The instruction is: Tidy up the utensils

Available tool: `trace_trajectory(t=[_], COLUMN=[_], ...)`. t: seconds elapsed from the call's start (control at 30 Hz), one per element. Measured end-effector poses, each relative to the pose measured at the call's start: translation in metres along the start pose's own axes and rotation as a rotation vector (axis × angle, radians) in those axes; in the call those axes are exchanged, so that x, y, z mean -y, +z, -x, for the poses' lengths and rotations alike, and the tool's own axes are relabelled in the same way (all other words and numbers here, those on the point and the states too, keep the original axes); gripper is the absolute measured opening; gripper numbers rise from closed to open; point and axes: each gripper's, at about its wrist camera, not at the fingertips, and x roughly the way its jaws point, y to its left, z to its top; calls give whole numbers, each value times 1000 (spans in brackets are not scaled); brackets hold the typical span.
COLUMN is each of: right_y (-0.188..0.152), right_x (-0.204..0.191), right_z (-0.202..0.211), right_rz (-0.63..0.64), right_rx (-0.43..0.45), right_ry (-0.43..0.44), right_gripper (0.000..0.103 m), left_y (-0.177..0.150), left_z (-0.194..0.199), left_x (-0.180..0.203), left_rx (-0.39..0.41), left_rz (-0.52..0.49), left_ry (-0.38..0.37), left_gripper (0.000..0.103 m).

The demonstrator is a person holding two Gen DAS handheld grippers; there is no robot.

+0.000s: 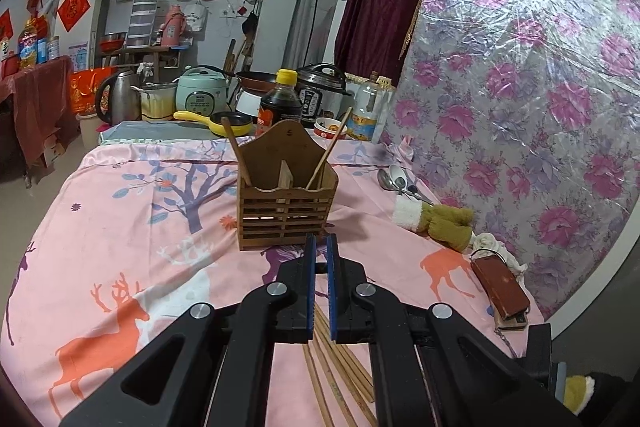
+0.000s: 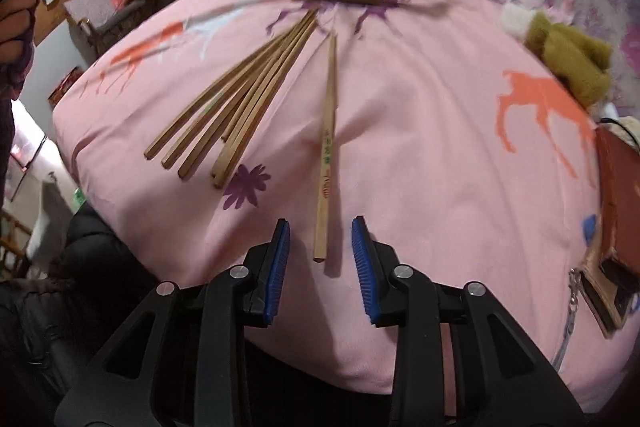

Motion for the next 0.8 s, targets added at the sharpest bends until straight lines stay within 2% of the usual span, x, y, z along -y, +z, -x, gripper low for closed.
trace_trajectory(t=[0.03, 0.07, 0.1, 0.23, 0.37, 0.5, 0.6, 0.8], right_y=[1, 1, 1, 8, 30, 72, 117, 185], right_x=[2, 3, 3, 6, 8, 12, 14, 15], right_z=[1, 3, 5, 21, 45, 69, 87, 100], right_rz=[-21, -27, -30, -53, -54, -48, -36, -8], right_rx=[14, 24, 37, 100, 191, 303, 387, 454], right_ry=[13, 16, 3, 3, -28, -38, -27, -22], right_gripper=[29, 10, 6, 6, 6, 6, 6, 6], left_y=[-1, -2, -2, -3, -2, 6, 21, 59], left_z=[0, 0, 1, 1, -2, -5, -7, -20], left_x=[2, 3, 3, 4, 4, 3, 4, 8], left_rx=[-1, -1, 0, 1, -6, 3, 26, 34], left_rz=[-2, -4, -5, -3, -5, 1, -5, -27], left_ry=[-1, 0, 0, 2, 12, 13, 11, -5], left_gripper=[6, 6, 6, 6, 6, 6, 6, 6])
